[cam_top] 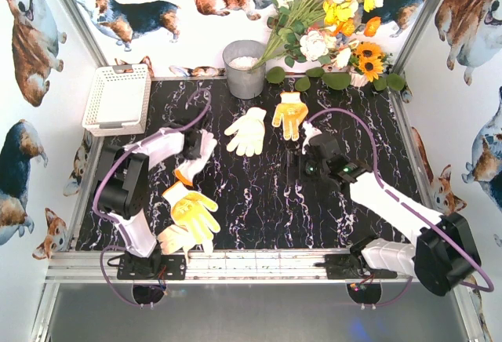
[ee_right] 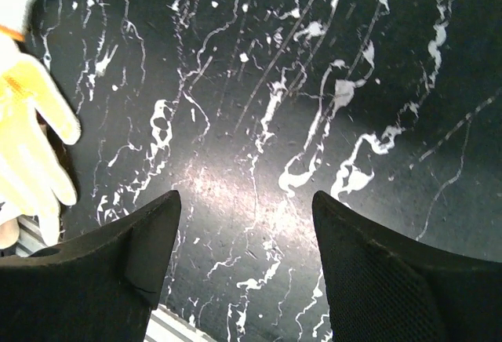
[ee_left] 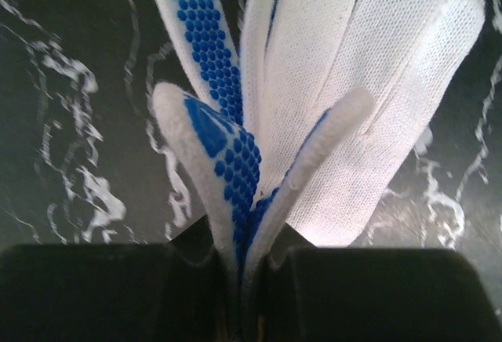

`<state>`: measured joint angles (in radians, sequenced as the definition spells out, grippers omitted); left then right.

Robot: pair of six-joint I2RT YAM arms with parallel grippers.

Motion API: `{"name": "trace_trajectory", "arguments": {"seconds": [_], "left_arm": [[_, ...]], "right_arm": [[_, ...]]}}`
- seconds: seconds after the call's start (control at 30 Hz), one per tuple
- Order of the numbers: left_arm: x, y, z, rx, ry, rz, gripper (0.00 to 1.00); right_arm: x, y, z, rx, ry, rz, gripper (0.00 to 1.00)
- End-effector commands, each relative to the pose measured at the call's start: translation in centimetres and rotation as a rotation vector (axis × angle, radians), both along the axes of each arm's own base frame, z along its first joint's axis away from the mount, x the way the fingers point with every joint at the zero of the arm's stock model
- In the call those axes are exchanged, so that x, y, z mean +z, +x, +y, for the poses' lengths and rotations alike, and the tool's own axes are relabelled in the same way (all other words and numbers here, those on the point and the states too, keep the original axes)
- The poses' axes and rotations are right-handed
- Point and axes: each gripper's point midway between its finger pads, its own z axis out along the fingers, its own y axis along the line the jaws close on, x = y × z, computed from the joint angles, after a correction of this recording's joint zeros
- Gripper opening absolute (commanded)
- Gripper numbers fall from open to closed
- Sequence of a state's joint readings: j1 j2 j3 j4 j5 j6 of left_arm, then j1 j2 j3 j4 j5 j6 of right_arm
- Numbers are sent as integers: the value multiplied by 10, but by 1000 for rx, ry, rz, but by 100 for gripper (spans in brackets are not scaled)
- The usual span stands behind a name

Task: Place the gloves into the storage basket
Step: Move the bin to the center of the board.

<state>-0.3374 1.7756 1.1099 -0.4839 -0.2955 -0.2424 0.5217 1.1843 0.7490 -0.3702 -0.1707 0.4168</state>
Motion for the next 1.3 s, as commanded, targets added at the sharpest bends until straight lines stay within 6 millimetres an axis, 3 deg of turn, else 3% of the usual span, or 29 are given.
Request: {"name": "trace_trajectory", "arguments": {"seconds": [0.0, 0.27, 0.6, 0.77, 1.0, 1.27], "left_arm": [[14, 31, 26, -37, 21, -34, 0], [38, 76, 55, -51, 19, -75, 0], [68, 134, 96, -59, 47, -111, 0], [72, 151, 117, -44, 55, -105, 0], [93, 168, 142, -35, 66, -148, 0], [119, 201, 146, -117, -7, -207, 0]], "right_arm": [[0, 0, -12, -62, -10, -34, 70], [17, -9, -25, -91, -11, -71, 71], [22, -16, -40, -131, -37, -93, 74], [21, -17, -42, -140, -43, -86, 74], [19, -16, -40, -151, -31, -69, 74], [19, -15, -36, -156, -13, -57, 74]]}}
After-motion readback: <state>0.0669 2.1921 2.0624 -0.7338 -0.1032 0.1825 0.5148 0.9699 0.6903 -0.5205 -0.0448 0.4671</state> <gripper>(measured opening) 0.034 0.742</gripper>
